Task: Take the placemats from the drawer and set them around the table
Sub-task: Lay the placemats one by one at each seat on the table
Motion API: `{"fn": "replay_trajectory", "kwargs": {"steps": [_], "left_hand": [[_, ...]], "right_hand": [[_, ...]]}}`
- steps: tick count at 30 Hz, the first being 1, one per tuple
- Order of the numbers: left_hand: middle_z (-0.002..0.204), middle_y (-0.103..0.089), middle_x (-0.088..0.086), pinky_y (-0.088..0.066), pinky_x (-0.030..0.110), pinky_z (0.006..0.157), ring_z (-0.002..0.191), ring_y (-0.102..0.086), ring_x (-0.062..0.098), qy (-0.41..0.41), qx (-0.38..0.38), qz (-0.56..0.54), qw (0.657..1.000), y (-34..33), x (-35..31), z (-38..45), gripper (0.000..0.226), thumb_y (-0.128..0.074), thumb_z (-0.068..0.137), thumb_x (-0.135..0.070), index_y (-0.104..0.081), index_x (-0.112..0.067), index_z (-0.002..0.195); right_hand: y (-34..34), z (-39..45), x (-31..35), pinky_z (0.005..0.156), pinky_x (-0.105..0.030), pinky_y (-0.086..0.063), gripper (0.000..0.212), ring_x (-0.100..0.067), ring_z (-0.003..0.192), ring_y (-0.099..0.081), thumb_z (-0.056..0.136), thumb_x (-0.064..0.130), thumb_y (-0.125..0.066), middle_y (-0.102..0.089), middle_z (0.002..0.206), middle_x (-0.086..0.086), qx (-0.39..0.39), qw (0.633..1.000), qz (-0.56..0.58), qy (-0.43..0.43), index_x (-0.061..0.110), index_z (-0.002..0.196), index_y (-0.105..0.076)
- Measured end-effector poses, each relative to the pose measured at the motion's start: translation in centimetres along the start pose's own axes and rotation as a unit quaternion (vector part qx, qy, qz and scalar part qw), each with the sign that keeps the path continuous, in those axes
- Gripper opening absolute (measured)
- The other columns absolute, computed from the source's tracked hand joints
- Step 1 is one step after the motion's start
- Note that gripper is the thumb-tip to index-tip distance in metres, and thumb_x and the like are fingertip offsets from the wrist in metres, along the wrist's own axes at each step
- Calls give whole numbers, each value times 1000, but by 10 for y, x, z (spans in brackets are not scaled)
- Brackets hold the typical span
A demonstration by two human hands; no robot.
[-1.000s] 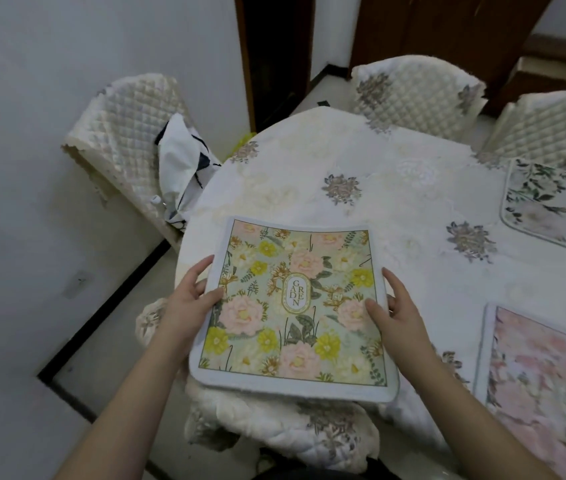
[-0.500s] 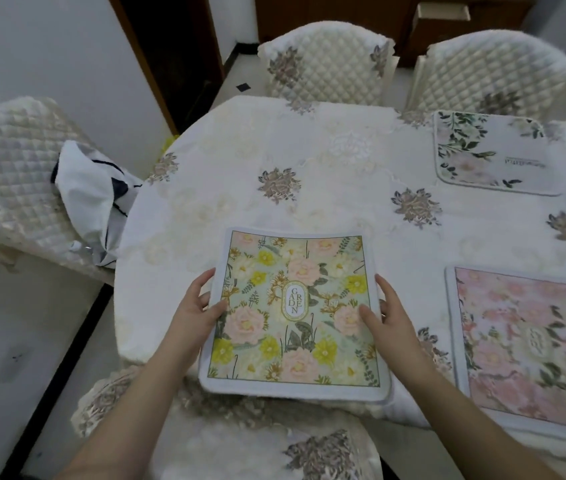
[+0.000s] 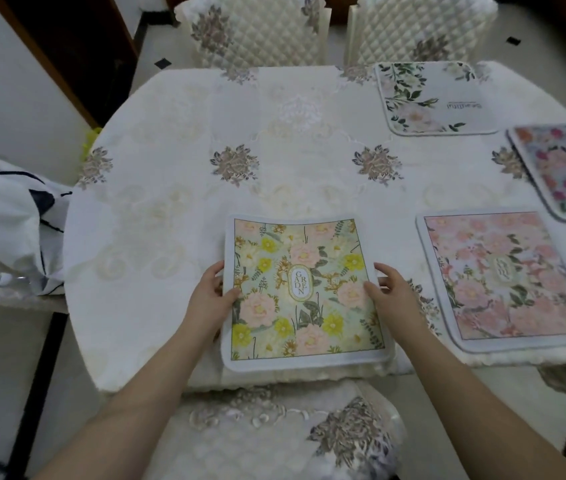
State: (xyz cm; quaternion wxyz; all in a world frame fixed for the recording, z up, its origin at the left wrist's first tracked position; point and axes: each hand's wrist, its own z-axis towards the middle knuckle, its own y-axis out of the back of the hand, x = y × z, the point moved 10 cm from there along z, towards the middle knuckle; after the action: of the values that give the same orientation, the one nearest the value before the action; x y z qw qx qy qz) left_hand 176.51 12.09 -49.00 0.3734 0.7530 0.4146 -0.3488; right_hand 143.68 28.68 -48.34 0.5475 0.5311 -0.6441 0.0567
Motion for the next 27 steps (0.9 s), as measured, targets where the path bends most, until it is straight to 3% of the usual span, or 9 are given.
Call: {"fn": "replay_trajectory", "kwargs": {"steps": [5, 8, 13, 19, 23, 27], "left_hand": [[115, -69, -4, -58, 41, 86, 101, -68, 15, 6, -9, 16, 1000, 1, 5, 6, 46, -56, 92, -4, -53, -26, 133], [112, -69, -4, -57, 42, 90, 99, -67, 15, -4, -17, 62, 998, 5, 4, 7, 48, -57, 92, -5, -55, -24, 136], [91, -66, -9, -53, 30, 75, 82, -63, 8, -41, -9, 173, 984, 3, 2, 4, 47, -58, 94, -7, -57, -30, 135], [101, -62, 2, -52, 34, 78, 90, -62, 20, -77, 5, 298, 951, -1, 14, 10, 50, -62, 93, -17, -52, -30, 140], [99, -60, 3, -44, 28, 72, 86, -60, 19, -92, 4, 316, 944, -4, 12, 10, 45, -63, 93, -14, -56, -27, 135], [99, -58, 2, -37, 18, 67, 84, -56, 15, -100, 1, 330, 939, -5, 12, 13, 44, -63, 92, -14, -57, -26, 134]], "right_hand": [[1, 4, -9, 69, -28, -48, 40, -15, 90, -61, 95, 26, -61, -61, 103, 0, 2, 1000, -7, -6, 28, 133, -51], [0, 7, -15, 77, -34, -53, 42, -19, 94, -63, 93, 25, -63, -63, 103, -2, 17, 1000, -4, -8, 28, 134, -51], [4, 4, -17, 69, -25, -46, 46, -12, 83, -59, 92, 22, -65, -60, 94, -1, 22, 998, -64, 15, 23, 135, -50], [4, 0, -15, 73, -27, -46, 48, -4, 78, -56, 93, 21, -65, -57, 86, 12, 34, 991, -121, 45, 17, 138, -50], [5, 0, -13, 71, -27, -46, 47, -4, 77, -56, 92, 21, -66, -58, 87, 10, 30, 989, -132, 56, 17, 137, -52], [3, -1, -11, 60, -18, -39, 42, -1, 75, -54, 94, 21, -64, -57, 86, 13, 27, 987, -145, 62, 18, 134, -54]]}}
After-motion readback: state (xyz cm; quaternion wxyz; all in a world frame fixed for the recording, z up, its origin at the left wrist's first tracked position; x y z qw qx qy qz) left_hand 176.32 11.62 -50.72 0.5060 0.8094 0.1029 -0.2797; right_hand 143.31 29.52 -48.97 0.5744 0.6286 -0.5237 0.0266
